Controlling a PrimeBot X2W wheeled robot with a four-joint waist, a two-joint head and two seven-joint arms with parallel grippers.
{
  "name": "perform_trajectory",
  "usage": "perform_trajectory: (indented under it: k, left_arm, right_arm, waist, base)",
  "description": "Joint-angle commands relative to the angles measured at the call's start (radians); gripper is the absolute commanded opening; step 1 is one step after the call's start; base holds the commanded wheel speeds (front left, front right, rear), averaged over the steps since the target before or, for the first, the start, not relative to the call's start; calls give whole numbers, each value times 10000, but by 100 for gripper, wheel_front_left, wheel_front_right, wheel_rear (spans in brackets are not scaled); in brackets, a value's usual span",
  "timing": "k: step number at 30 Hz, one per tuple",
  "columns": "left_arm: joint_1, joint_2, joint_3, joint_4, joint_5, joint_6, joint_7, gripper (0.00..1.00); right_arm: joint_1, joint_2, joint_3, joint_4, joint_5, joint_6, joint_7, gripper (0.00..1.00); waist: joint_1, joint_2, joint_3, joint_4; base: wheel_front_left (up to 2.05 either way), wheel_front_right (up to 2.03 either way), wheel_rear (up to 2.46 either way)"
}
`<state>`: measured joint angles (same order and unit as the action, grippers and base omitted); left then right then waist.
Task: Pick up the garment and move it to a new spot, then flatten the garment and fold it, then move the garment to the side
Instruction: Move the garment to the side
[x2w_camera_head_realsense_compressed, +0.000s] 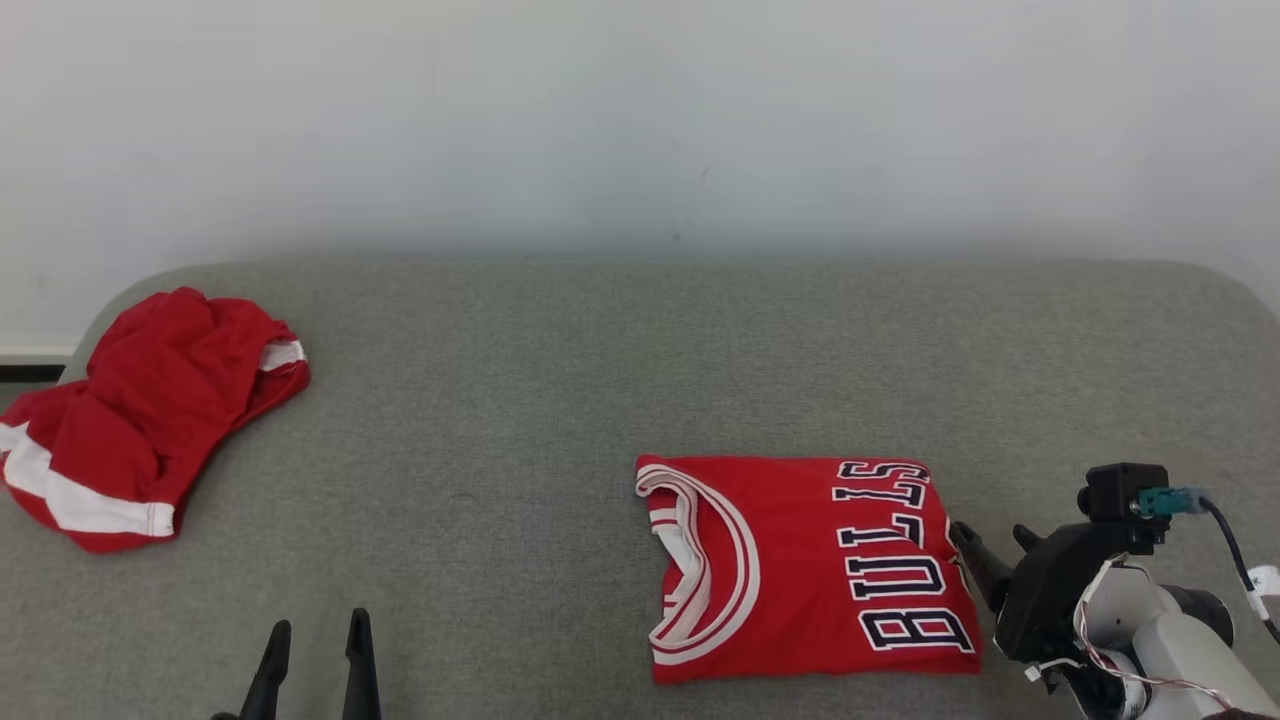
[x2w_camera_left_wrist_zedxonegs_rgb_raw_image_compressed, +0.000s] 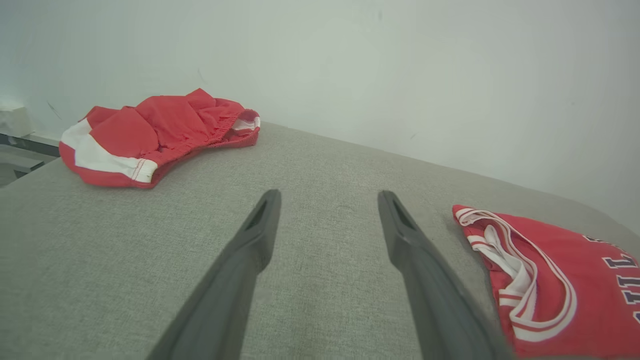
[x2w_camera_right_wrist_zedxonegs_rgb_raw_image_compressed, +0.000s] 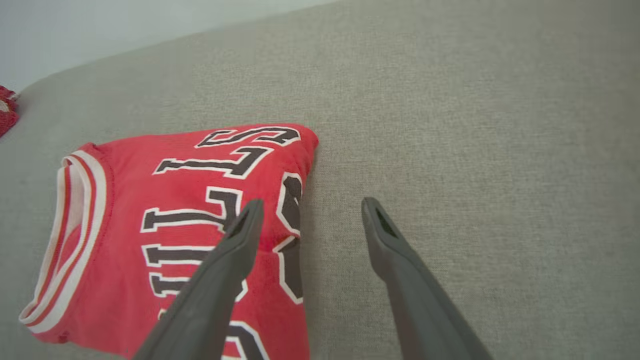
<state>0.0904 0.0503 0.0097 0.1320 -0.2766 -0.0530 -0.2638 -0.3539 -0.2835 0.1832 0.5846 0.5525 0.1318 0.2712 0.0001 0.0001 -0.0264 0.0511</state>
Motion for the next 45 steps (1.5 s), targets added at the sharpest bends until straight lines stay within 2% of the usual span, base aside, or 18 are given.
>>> perform_trajectory:
  k: [1, 8, 14, 15, 16, 17, 18, 25, 29, 35, 38, 45]
  left_arm:
    - [-135, 5, -32, -63, -3, 19, -4, 100]
    - [-438, 3, -166, -89, -67, -13, -4, 100]
    - [-597, 3, -224, -116, -126, -2, -4, 100]
    - [-645, 3, -244, -120, -122, 14, -4, 100]
    - [-688, 3, -267, -124, -128, 31, -4, 100]
    - [-724, 5, -286, -135, -143, 38, -4, 100]
    - [-757, 3, -321, -138, -151, 37, -4, 100]
    - [-975, 5, -410, -229, -137, 9, -3, 100]
    - [-1044, 3, -343, -375, -89, -32, -2, 100]
    - [-1197, 1, -181, -714, 42, -125, -3, 100]
    - [-1476, 5, -57, -973, 215, -248, 0, 100]
    - [-2242, 11, -52, -1423, 603, -512, -5, 100]
  right_arm:
    - [-327, 102, -110, 255, -96, -19, 401, 100]
    - [-692, 382, -601, 1115, -311, -19, 1649, 100]
    - [-610, 644, -621, 1445, -514, -18, 2967, 100]
    - [-606, 660, -593, 1444, -555, -18, 3162, 95]
    - [-601, 687, -547, 1405, -599, -16, 3289, 62]
    - [-604, 688, -510, 1310, -650, -4, 3337, 40]
    - [-616, 653, -491, 1214, -717, -4, 3355, 0]
    - [-925, 140, -129, 460, -1194, -10, 3255, 0]
    - [-1350, -372, 400, -57, -1463, -19, 3242, 0]
    - [-2169, -1121, 1059, -524, -1562, -19, 3322, 0]
    - [-2769, -1665, 1421, -703, -1604, -21, 3314, 0]
    - [-3886, -2719, 1686, -627, -1784, -21, 2847, 0]
  waist:
    - [-1, -1, 424, 509]
    - [-1, -1, 967, 1052]
    - [-1, -1, 1190, 1190]
    - [-1, -1, 1219, 1188]
    - [-1, -1, 1246, 1184]
    - [-1, -1, 1276, 1176]
    - [-1, -1, 1301, 1166]
    - [-1, -1, 1418, 967]
    - [-1, -1, 1567, 648]
    - [-1, -1, 2085, -191]
    - [-1, -1, 2628, -901]
    - [-1, -1, 3750, -1998]
  base:
    - [0, 0, 0]
    - [0, 0, 0]
    - [0, 0, 0]
    - [0, 0, 0]
    - [0, 0, 0]
    - [0, 0, 0]
    - [0, 0, 0]
    - [0, 0, 0]
    - [0, 0, 0]
    - [0, 0, 0]
    - [0, 0, 0]
    - [0, 0, 0]
